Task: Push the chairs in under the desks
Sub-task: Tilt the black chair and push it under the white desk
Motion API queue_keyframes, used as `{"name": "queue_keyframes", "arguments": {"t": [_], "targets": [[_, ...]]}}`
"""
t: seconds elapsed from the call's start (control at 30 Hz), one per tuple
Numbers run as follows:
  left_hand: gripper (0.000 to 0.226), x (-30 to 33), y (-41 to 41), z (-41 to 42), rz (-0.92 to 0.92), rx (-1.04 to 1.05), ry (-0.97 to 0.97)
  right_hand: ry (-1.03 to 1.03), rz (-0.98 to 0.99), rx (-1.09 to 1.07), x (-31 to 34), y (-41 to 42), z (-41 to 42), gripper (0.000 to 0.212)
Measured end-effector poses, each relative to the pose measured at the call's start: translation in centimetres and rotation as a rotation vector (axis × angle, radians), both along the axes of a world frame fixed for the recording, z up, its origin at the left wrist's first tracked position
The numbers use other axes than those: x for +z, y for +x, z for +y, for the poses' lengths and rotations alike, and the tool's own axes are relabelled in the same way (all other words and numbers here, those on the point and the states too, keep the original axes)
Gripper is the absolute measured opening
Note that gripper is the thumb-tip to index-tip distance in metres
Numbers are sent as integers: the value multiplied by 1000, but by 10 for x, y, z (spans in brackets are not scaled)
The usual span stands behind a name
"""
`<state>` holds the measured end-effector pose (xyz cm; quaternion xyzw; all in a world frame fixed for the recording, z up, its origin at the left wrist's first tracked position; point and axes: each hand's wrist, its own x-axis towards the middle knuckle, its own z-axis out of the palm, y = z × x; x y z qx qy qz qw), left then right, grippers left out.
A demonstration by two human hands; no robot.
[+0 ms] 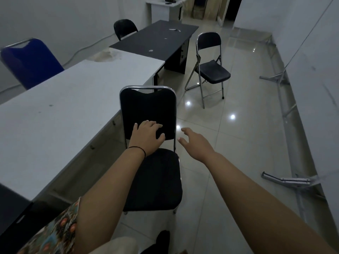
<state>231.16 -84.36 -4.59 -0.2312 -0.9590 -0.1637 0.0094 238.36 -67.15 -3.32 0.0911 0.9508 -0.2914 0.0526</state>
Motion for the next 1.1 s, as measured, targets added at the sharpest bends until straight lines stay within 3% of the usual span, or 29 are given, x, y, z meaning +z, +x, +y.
{"name": "queue_keyframes", "arguments": {"t": [0.4,0.83,1.1], "targets": [[51,-27,-81,48,-63,47,-40,141,-9,161,-25,-87,44,51],[52,-53,-124,147,-144,329,-15,225,-41,484,-42,-193,156,49],[51,-65,-145,214,-75,510,44,300,31,679,-46,-249,223,45]]}}
